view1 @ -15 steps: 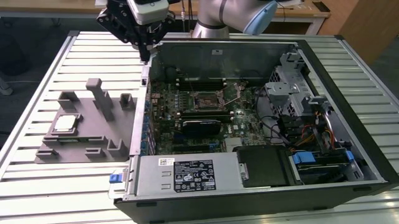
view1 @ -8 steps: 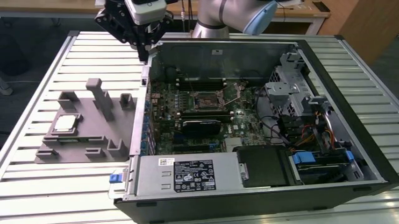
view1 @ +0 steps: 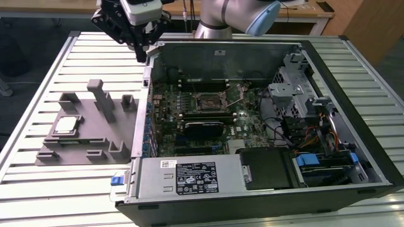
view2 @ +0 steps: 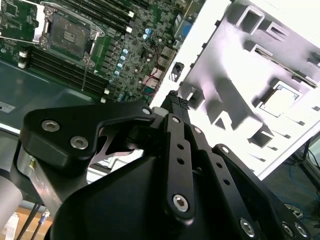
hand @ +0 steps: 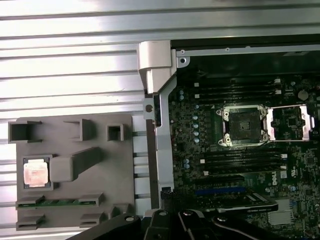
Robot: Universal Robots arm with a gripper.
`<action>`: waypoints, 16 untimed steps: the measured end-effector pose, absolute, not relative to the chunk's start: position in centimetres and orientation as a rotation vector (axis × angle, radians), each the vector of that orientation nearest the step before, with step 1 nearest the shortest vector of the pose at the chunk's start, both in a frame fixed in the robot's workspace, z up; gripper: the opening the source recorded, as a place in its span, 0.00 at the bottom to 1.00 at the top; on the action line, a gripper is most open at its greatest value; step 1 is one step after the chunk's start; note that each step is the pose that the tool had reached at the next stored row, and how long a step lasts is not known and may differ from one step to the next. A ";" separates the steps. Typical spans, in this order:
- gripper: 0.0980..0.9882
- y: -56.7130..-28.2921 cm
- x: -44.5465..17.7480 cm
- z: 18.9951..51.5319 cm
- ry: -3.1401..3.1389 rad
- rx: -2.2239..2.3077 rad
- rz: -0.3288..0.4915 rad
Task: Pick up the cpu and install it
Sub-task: 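Reach for the cpu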
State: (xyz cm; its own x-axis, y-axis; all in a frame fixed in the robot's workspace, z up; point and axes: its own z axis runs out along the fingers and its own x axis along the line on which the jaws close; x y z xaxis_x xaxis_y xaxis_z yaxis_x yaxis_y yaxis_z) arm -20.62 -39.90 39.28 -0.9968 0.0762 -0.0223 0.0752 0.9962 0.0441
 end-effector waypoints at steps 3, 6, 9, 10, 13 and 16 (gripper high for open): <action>0.01 -39.9 -21.0 39.3 3.115 0.118 0.068; 0.01 -39.9 -21.3 39.2 3.115 0.118 0.068; 0.01 -39.9 -21.6 39.2 3.115 0.118 0.068; 0.01 -39.9 -21.7 39.2 3.115 0.118 0.067; 0.01 -39.9 -22.0 39.2 3.115 0.118 0.068; 0.01 -39.9 -22.3 39.2 3.115 0.118 0.068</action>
State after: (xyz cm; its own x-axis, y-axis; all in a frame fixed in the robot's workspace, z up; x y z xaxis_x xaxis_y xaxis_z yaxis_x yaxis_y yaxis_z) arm -22.32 -39.89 39.23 -0.9968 0.0762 -0.0223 0.0752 0.9962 0.0442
